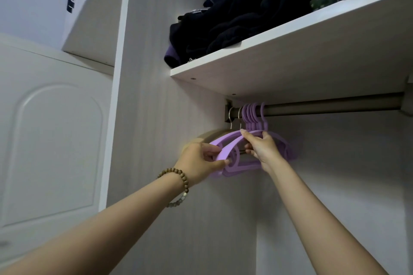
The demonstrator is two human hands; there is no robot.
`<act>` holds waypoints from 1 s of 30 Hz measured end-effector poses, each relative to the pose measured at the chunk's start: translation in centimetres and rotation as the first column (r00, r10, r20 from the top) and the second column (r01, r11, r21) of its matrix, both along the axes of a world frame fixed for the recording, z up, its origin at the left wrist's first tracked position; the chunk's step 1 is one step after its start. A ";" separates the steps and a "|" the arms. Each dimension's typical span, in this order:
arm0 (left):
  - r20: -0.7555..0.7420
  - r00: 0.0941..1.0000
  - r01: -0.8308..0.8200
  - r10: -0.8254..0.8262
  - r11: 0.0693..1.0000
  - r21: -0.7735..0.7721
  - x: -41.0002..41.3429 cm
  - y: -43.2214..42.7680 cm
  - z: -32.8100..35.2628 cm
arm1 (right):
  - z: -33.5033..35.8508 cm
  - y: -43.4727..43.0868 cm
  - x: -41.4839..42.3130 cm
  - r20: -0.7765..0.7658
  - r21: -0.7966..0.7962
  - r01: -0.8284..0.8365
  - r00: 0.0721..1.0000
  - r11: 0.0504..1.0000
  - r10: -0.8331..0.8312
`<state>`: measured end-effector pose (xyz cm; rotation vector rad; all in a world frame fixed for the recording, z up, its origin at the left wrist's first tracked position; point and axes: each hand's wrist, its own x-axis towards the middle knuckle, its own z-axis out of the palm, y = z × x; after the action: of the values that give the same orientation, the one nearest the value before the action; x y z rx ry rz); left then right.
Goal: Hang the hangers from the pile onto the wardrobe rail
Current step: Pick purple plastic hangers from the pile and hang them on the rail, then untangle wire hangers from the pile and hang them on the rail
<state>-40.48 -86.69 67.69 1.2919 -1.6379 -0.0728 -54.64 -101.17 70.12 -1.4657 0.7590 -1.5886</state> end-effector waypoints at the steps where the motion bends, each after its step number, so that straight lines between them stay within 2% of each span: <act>1: -0.020 1.000 0.015 -0.014 1.000 0.010 0.2 0.0 -0.1 | -0.1 0.1 0.1 -0.015 -0.002 0.007 1.000 1.000 -0.007; 5: -0.085 0.995 0.052 -0.051 0.999 0.003 1.2 0.5 -0.7 | -0.6 0.7 0.5 -0.058 -0.016 0.036 0.998 0.999 -0.037; 9: -0.146 0.988 0.051 -0.055 0.998 -0.031 2.6 2.0 -1.0 | -1.8 2.9 1.4 -0.180 -0.061 0.149 0.971 0.987 -0.158; 12: -0.134 0.991 0.003 -0.013 0.997 -0.073 4.1 3.8 -1.0 | -2.9 5.3 2.6 -0.233 -0.190 0.193 0.944 0.963 -0.235; 16: -0.093 0.992 -0.095 0.082 0.986 -0.141 7.3 7.4 -1.1 | -3.8 9.4 5.4 -0.203 -0.382 0.241 0.920 0.892 -0.336; 21: -0.103 0.982 -0.179 0.161 0.962 -0.207 13.5 14.5 -1.9 | -4.3 16.8 11.4 -0.179 -0.554 0.184 0.926 0.812 -0.332; 24: -0.097 0.956 -0.293 0.278 0.935 -0.200 18.3 20.3 -3.0 | -4.7 21.7 15.8 -0.210 -0.647 0.112 0.924 0.754 -0.318; 27: -0.093 0.910 -0.414 0.403 0.894 -0.175 23.8 26.8 -4.7 | -5.5 26.9 21.5 -0.283 -0.614 -0.048 0.945 0.788 -0.163; 30: -0.075 0.849 -0.529 0.524 0.838 -0.135 29.4 33.6 -6.9 | -7.2 32.2 28.1 -0.374 -0.568 -0.211 0.927 0.795 -0.021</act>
<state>-11.10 -53.11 60.76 1.5679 -1.1791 0.3591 -26.50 -68.97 62.88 -2.2751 0.3601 -1.5694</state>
